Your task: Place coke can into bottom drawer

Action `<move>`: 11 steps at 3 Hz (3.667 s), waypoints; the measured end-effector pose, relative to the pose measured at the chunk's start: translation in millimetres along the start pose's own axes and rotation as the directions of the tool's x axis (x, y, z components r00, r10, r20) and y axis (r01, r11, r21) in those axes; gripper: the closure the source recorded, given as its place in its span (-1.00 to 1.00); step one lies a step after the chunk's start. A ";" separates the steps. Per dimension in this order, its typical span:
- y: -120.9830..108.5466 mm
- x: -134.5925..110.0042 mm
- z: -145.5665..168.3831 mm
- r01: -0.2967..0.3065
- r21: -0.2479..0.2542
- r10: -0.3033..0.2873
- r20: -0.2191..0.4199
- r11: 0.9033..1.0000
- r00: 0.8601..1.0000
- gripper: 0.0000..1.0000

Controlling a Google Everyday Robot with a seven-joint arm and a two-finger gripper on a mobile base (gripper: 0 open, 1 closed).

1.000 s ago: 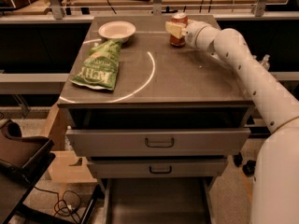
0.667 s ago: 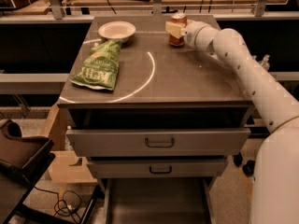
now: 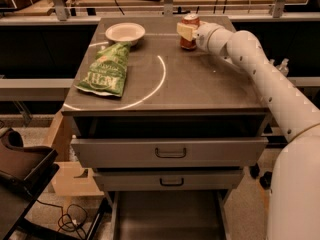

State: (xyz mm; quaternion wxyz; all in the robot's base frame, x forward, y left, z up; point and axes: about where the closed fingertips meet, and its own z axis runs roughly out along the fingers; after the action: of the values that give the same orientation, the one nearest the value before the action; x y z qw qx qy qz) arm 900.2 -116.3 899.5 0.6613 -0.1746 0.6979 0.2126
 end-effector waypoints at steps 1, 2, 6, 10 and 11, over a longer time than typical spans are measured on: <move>6.5 2.6 10.4 -0.002 -0.025 0.002 -0.015 1.000 1.000 1.00; 2.9 -25.7 1.6 0.025 -0.021 -0.026 -0.018 0.999 1.000 1.00; 70.7 -145.2 -137.4 0.222 0.015 -0.222 -0.041 0.975 0.974 1.00; 168.2 -67.4 -299.7 0.167 0.101 -0.158 -0.087 0.981 0.984 1.00; 172.7 -29.0 -328.4 0.121 0.075 -0.115 -0.077 0.990 0.990 1.00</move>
Offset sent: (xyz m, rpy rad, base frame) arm -0.0035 -0.0165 0.0699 -0.0646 -0.0210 0.0087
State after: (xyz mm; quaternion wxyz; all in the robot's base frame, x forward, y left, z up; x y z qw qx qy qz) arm 532.7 -144.0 951.3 0.6533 -0.1967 0.7179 0.1383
